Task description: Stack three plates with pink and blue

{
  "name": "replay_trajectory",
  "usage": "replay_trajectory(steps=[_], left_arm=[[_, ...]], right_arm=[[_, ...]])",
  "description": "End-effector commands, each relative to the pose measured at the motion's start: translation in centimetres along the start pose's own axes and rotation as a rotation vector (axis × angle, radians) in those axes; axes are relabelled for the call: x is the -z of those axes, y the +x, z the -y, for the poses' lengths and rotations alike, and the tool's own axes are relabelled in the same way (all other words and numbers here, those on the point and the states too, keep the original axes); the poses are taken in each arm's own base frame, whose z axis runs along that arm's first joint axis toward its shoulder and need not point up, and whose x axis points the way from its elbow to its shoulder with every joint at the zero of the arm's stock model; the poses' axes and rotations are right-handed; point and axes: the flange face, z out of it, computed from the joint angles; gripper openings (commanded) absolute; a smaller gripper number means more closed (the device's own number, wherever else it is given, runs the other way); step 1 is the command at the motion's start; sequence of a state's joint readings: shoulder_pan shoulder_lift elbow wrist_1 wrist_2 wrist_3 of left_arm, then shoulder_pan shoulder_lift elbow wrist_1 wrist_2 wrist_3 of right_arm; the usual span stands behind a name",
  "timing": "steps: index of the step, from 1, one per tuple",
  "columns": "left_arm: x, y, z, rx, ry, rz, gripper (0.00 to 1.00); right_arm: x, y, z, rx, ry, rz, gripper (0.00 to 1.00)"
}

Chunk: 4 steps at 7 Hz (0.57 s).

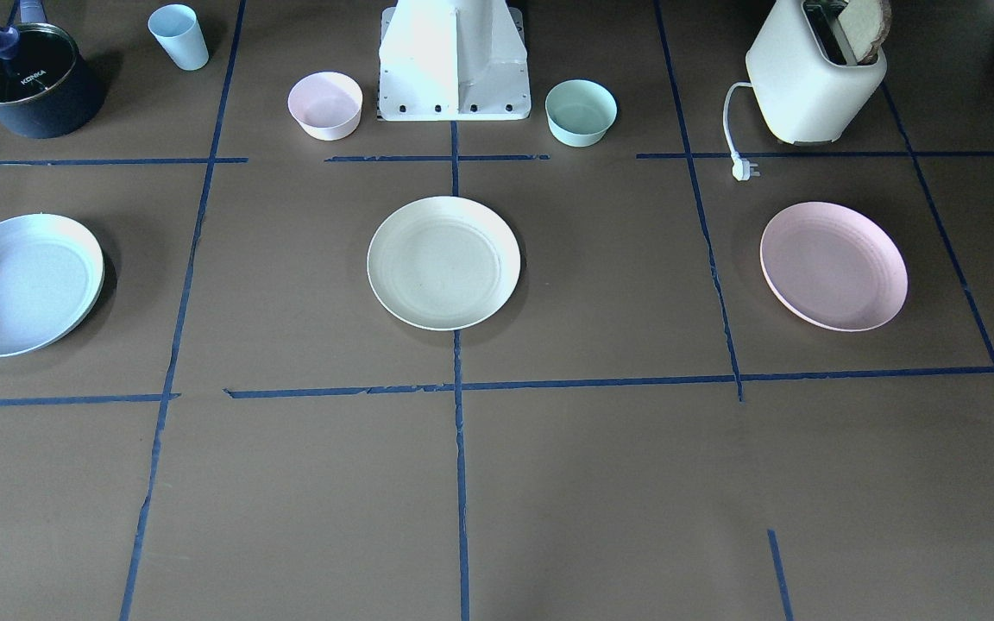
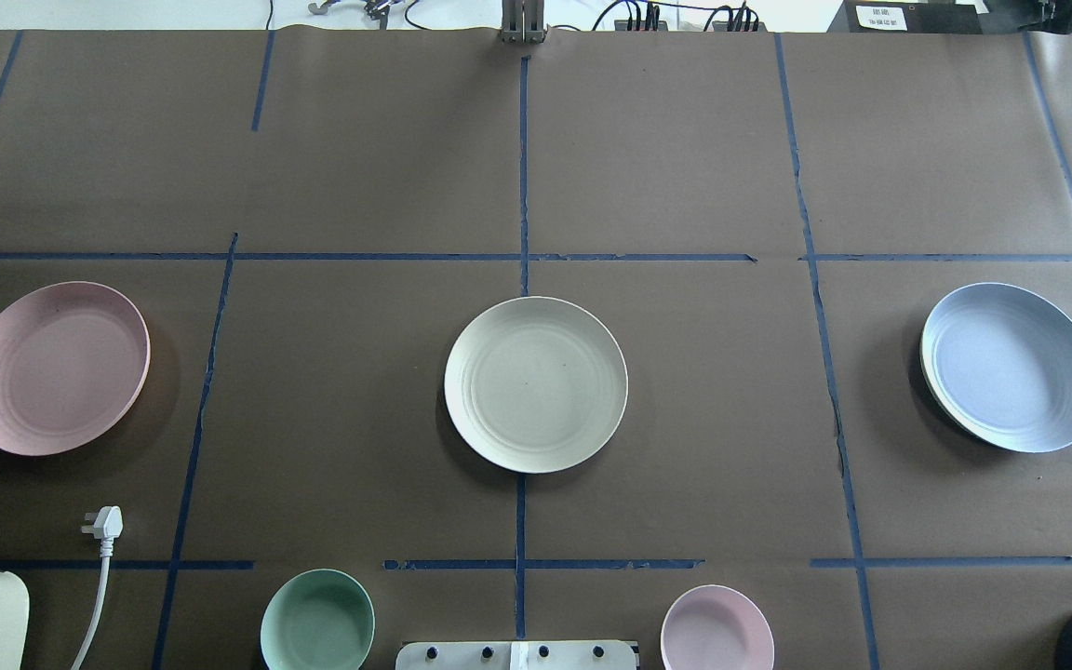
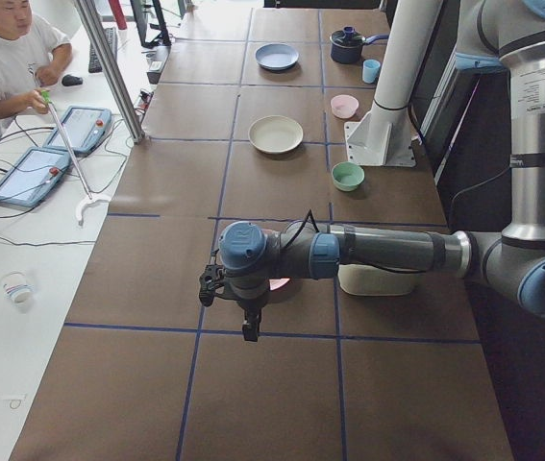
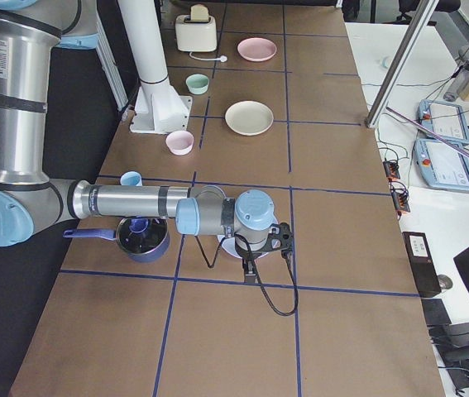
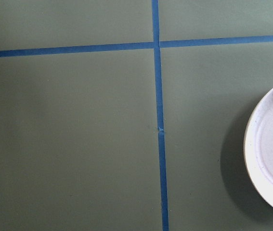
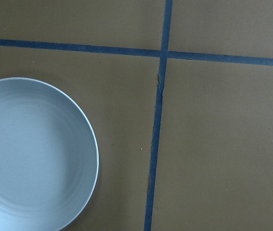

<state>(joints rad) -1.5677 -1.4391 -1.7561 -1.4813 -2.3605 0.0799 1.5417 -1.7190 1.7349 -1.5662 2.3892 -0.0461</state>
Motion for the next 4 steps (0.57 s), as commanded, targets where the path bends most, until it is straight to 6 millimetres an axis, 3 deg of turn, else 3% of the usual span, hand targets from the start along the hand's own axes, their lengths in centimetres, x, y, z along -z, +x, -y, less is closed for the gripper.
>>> replay_trajectory(steps=[1,4], left_arm=[[0.36,0.60,-0.39,-0.037,-0.002,-0.002,1.00],[0.10,0.51,-0.36,-0.037,-0.002,-0.010,1.00]], right_arm=[[-0.01,0.00,-0.02,0.002,0.001,0.001,1.00],[-0.07,0.06,-0.04,0.000,-0.001,0.001,1.00]])
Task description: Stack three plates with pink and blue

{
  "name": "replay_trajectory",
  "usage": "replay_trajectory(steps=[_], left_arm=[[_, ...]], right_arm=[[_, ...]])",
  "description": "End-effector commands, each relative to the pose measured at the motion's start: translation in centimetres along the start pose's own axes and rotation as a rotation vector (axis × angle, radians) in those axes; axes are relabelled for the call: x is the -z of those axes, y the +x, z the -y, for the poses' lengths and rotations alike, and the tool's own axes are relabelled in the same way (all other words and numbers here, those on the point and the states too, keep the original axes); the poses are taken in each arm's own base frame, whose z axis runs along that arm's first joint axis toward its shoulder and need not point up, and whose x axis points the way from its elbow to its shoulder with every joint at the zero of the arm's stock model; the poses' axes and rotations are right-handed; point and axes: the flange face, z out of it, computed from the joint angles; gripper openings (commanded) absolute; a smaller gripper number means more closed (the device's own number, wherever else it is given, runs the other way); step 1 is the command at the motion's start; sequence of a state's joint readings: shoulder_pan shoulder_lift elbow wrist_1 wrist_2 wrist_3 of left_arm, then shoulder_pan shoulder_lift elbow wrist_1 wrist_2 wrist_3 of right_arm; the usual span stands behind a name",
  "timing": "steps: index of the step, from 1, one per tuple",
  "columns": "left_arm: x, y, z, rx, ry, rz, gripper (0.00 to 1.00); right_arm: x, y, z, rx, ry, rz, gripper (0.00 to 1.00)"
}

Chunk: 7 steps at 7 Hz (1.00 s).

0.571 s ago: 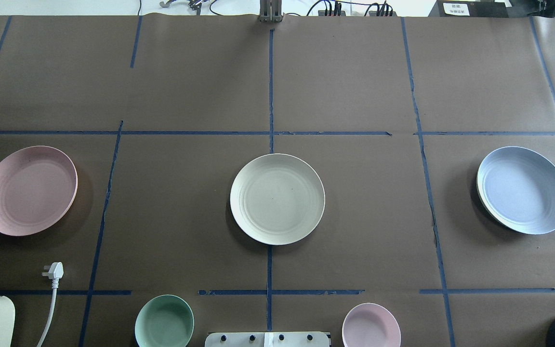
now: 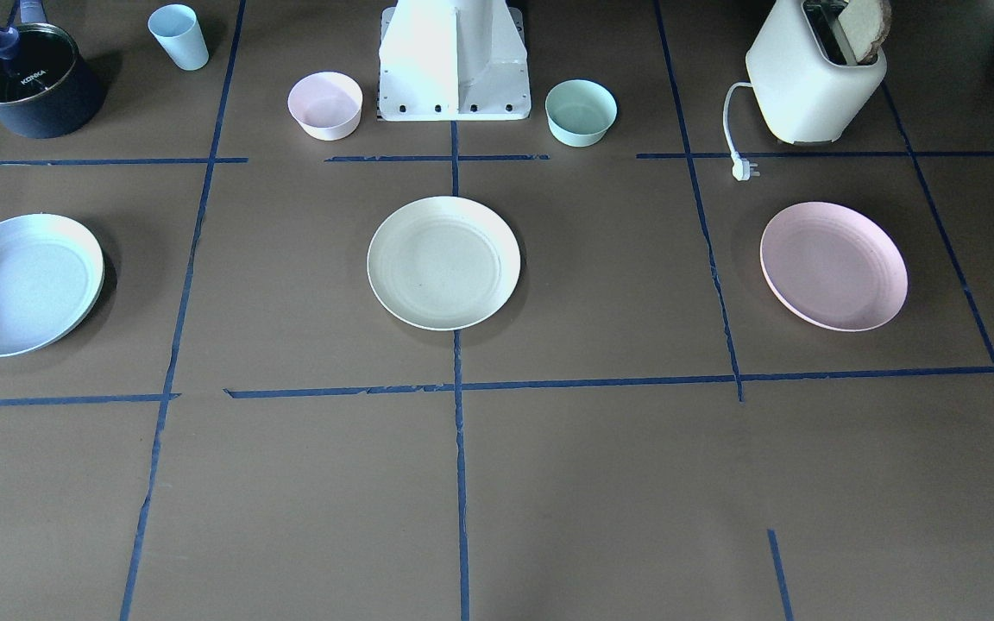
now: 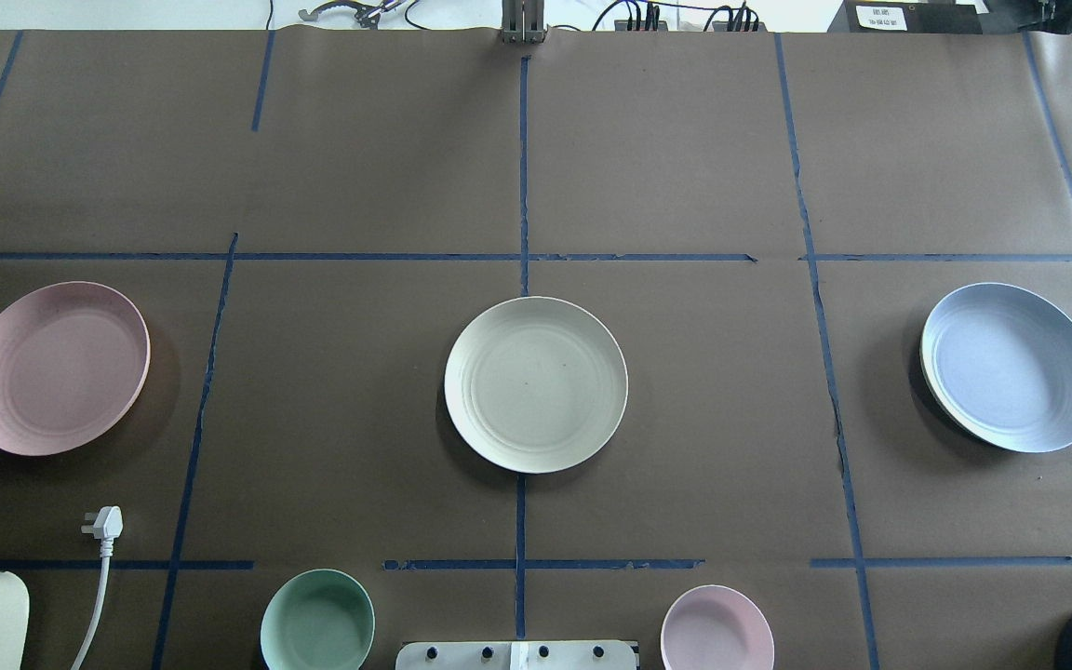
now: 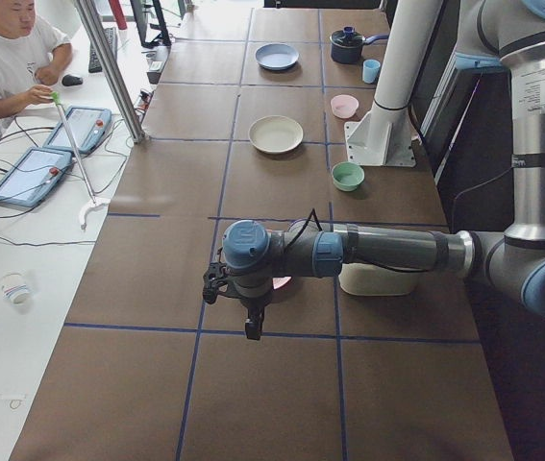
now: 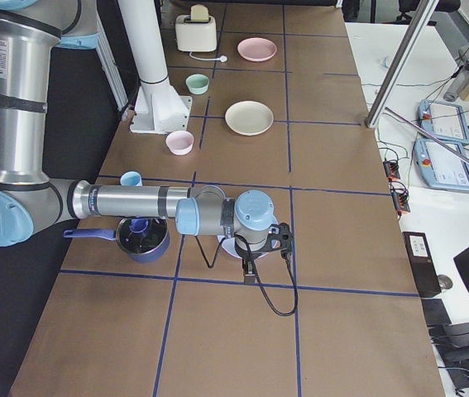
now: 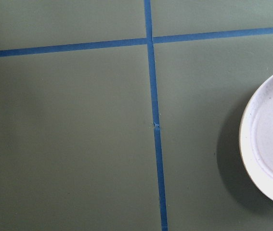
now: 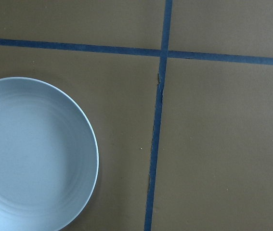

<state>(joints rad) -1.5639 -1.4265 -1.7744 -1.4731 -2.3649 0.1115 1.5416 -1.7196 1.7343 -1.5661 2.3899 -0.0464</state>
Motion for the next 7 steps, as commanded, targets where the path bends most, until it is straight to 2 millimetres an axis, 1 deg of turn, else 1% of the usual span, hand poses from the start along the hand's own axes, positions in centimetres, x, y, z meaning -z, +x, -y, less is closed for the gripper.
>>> replay_trajectory(steps=[1,2,4,5,6,7], left_arm=[[-0.5,-0.2,-0.3,-0.005,-0.004,-0.035,1.00],[-0.8,-0.3,-0.9,0.003,-0.008,-0.049,1.00],[-0.6,0.1,-0.6,-0.049,0.039,-0.044,1.00],[-0.8,-0.1,-0.9,-0.036,0.047,-0.043,1.00],[-2.1,0.7,-0.6,0.031,0.018,-0.045,1.00],[-3.6,2.7,0.0,0.031,-0.002,-0.051,1.00]], right_arm=[[-0.1,0.1,0.0,-0.007,-0.004,0.000,1.00],[-0.2,0.2,0.0,-0.006,-0.004,0.000,1.00],[-0.2,0.2,0.0,-0.004,-0.004,0.000,1.00],[-0.2,0.3,-0.1,-0.008,-0.006,0.000,1.00],[-0.2,0.3,-0.1,-0.010,-0.006,0.000,1.00],[-0.2,0.2,-0.1,-0.009,-0.005,0.000,1.00]])
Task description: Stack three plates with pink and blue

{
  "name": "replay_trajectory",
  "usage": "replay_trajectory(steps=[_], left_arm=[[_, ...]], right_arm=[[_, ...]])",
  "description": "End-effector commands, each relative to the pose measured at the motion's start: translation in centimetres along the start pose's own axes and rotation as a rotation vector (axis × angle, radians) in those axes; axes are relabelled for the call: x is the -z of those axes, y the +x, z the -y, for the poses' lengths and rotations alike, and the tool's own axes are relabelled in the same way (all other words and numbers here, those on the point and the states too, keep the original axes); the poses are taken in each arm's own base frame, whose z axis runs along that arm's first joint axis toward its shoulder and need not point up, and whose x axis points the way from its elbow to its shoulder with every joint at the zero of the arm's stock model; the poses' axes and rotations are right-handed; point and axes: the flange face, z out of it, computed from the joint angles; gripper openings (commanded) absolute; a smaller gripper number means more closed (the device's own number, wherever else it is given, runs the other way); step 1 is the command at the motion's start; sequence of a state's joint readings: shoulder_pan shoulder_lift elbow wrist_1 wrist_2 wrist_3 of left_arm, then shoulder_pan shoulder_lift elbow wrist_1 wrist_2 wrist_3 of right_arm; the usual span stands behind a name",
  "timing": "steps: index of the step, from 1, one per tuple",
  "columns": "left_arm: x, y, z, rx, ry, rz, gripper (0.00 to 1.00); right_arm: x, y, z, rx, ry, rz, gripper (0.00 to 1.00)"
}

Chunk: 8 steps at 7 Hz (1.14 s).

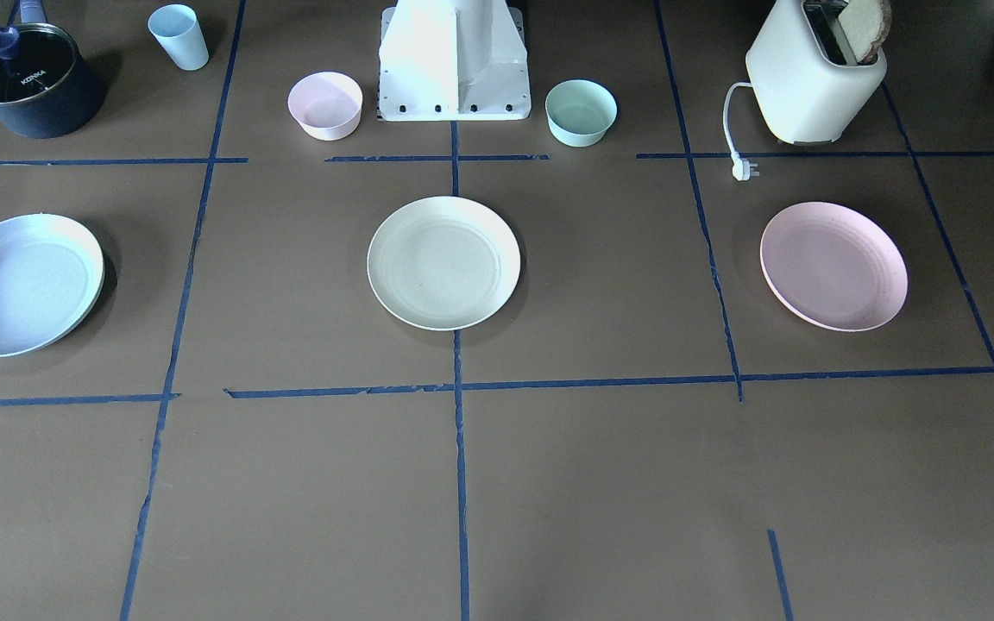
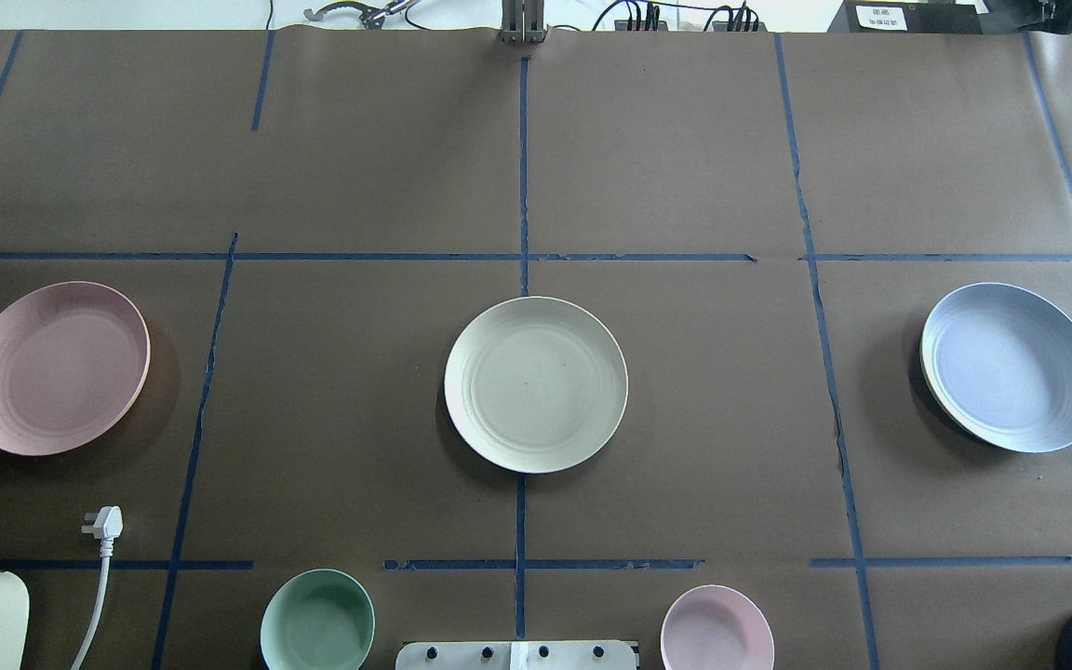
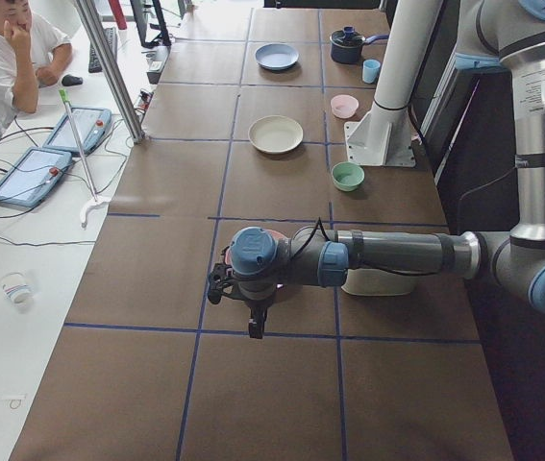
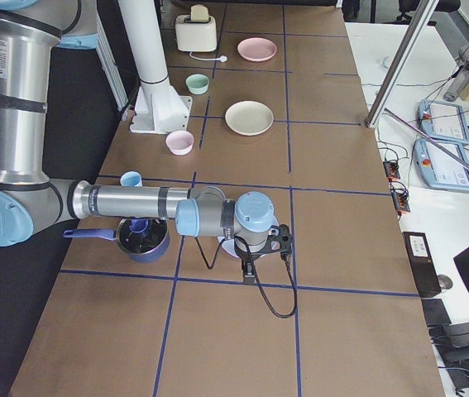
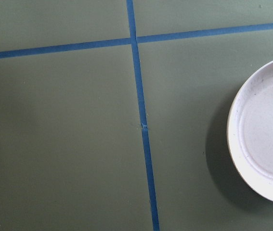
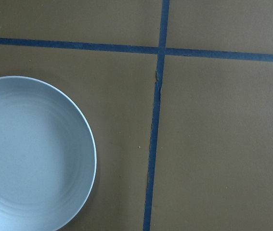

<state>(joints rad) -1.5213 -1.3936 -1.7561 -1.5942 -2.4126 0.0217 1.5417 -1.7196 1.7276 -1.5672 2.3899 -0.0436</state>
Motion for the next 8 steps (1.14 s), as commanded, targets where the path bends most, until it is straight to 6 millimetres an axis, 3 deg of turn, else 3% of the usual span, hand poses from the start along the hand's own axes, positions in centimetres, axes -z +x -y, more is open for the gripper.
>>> replay_trajectory(steps=[1,3,5,7,8], left_arm=[[-4.0,4.4,1.1,-0.066,-0.032,-0.013,1.00],[-9.0,7.4,1.5,-0.002,-0.027,-0.041,1.00],[-15.3,8.1,0.5,0.101,-0.005,-0.096,1.00],[-18.5,12.0,2.5,0.138,-0.037,-0.122,0.98],[-19.4,11.6,2.8,0.149,-0.049,-0.114,0.86]], right_arm=[[-0.1,-0.1,0.0,0.001,-0.001,0.002,1.00],[-0.1,-0.2,0.1,0.004,-0.002,0.002,1.00],[-0.1,-0.2,0.1,0.005,-0.003,0.002,1.00],[-0.3,-0.3,0.1,0.008,-0.006,0.002,1.00],[-0.4,-0.4,0.1,0.010,-0.008,0.002,1.00]])
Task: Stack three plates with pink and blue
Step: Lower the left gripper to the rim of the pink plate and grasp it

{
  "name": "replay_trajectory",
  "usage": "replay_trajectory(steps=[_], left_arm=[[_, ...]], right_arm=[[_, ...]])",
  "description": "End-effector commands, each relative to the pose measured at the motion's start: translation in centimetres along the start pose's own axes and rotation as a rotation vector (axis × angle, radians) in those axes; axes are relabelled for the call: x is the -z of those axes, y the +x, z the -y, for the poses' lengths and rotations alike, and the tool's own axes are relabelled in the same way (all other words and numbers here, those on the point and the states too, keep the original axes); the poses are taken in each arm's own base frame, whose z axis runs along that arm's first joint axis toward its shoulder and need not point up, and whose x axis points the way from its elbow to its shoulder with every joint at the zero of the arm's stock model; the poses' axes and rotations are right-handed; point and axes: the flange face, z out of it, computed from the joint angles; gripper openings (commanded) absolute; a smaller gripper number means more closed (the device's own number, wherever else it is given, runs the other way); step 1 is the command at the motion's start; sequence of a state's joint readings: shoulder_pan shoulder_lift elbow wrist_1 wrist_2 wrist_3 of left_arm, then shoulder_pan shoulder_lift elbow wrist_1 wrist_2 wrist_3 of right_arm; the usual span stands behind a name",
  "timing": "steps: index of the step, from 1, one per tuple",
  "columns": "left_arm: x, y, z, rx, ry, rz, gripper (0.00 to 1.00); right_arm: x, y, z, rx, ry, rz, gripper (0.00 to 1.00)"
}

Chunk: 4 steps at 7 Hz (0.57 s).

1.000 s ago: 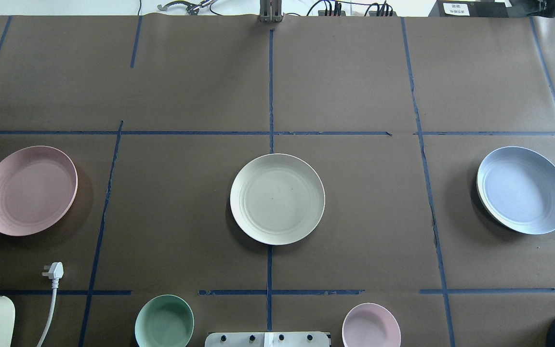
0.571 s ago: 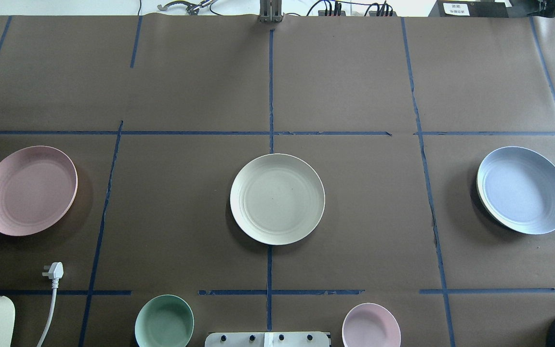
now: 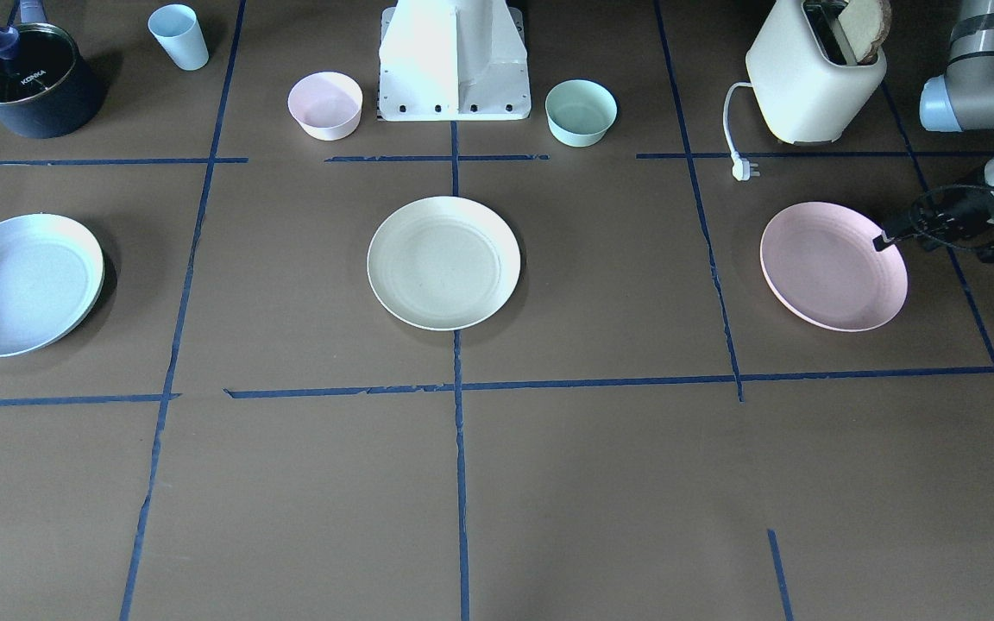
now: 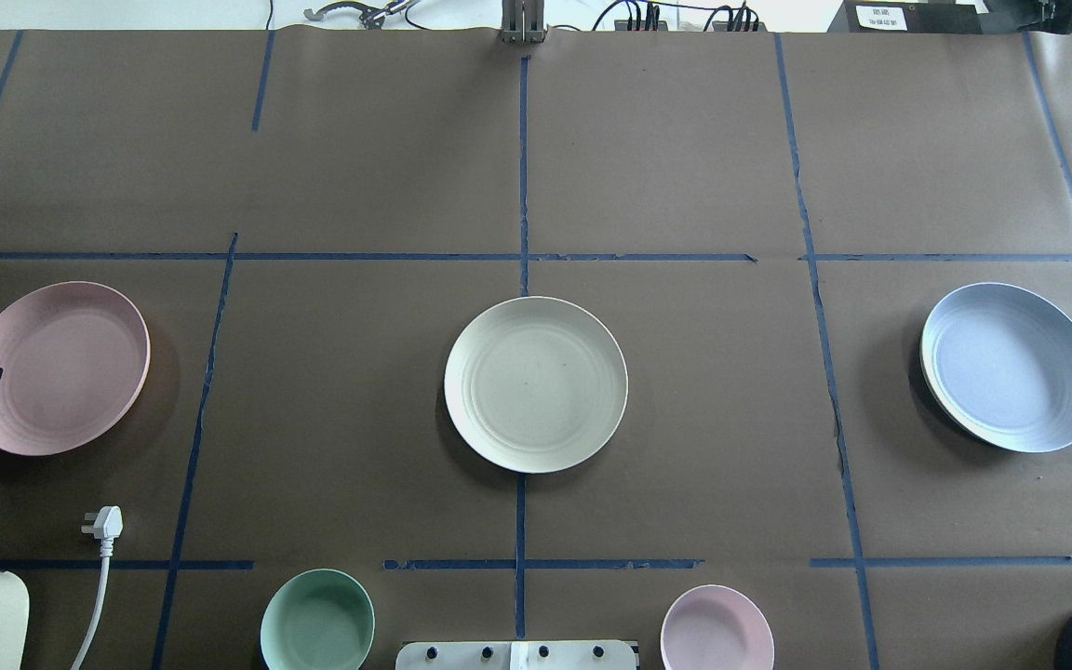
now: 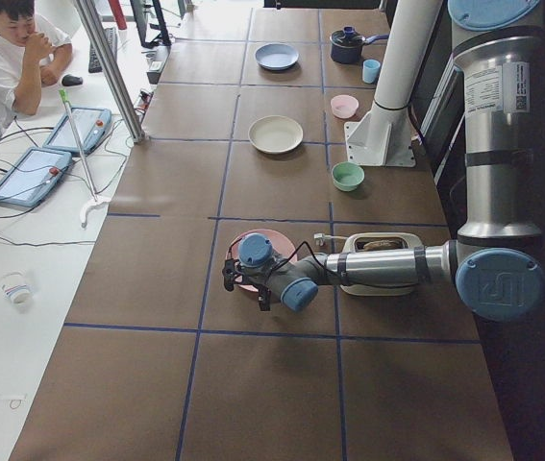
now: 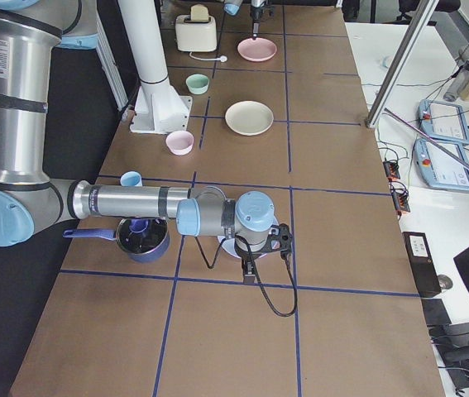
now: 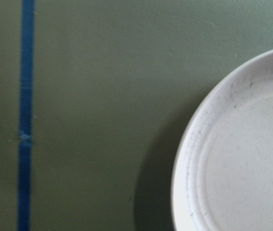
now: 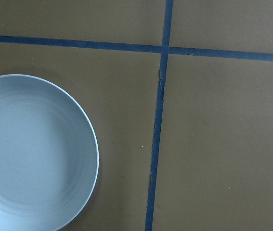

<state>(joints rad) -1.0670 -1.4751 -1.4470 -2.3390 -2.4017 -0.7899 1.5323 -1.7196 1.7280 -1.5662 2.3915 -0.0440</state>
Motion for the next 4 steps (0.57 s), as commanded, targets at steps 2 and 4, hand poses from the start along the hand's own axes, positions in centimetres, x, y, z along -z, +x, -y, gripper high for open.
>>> replay_trajectory(steps=[2,4], left_arm=[[-1.6,0.7,0.9,0.010,-0.017,-0.002,0.07],[-0.8,2.4,1.2,-0.012,-0.006,-0.028,0.00]], right_arm=[[-0.1,0.0,0.0,0.002,-0.003,-0.001,1.00],[-0.2,-0.1,0.0,0.004,-0.005,0.000,1.00]])
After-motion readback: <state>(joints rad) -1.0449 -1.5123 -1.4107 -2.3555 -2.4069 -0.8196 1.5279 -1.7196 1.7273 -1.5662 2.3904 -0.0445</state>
